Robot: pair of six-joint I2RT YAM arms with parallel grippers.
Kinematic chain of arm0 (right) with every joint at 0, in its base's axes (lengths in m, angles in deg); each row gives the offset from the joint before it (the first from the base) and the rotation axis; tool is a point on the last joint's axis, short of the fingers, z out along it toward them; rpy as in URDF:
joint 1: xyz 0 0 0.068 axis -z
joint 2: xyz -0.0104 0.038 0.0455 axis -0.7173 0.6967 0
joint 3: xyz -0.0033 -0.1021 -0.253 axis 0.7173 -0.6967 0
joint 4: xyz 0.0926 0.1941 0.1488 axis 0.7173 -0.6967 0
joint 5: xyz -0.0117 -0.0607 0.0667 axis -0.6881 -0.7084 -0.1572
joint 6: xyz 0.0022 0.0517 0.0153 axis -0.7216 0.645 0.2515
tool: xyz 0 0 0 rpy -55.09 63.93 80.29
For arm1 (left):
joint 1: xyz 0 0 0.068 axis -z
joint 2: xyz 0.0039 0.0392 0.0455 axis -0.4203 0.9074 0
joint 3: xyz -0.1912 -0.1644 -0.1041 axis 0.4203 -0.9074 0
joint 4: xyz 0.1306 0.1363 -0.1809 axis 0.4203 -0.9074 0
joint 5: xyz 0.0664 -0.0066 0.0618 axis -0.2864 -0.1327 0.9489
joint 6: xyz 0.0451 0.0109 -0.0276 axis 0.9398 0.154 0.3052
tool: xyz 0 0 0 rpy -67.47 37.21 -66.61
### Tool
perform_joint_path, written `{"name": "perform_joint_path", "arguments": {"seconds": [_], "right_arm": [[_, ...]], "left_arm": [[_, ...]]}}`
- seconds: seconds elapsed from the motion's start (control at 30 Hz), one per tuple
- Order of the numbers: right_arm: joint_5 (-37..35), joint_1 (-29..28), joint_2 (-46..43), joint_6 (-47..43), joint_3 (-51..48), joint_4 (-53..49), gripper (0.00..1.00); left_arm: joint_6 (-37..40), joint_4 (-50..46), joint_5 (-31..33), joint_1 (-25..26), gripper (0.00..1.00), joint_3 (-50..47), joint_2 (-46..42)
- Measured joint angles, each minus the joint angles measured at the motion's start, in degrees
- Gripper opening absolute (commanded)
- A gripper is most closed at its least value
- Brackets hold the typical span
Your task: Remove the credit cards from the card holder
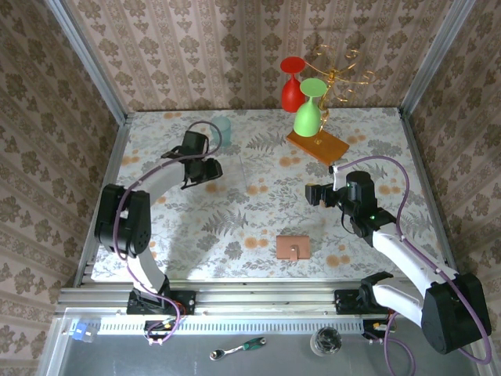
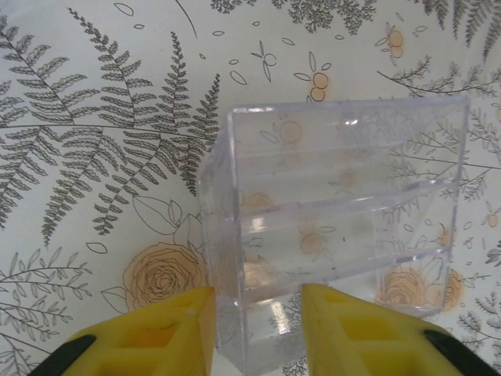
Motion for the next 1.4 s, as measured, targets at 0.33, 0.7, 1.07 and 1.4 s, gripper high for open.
{"name": "perform_joint_path", "arguments": {"seconds": [0.33, 0.7, 1.07, 1.4], "right_arm": [[-0.85, -0.09, -0.09, -0.02, 0.00, -0.31, 1.00], [-0.85, -0.09, -0.09, 0.00, 0.00, -0.31, 1.00], [-0.85, -0.09, -0.31, 0.00, 0.00, -0.31, 1.00], [-0.85, -0.09, -0.85, 0.00, -0.02, -0.31, 1.00]], "left_arm": [[0.07, -4.55, 1.88, 0.33, 0.23, 4.48, 4.26], [0.33, -7.15, 2.73, 1.05, 0.10, 7.34, 6.40], [1.38, -10.91, 4.59, 3.17, 0.03, 12.46, 8.85], [1.38, -14.67, 5.77, 8.57, 0.02, 24.35, 16.33]]}}
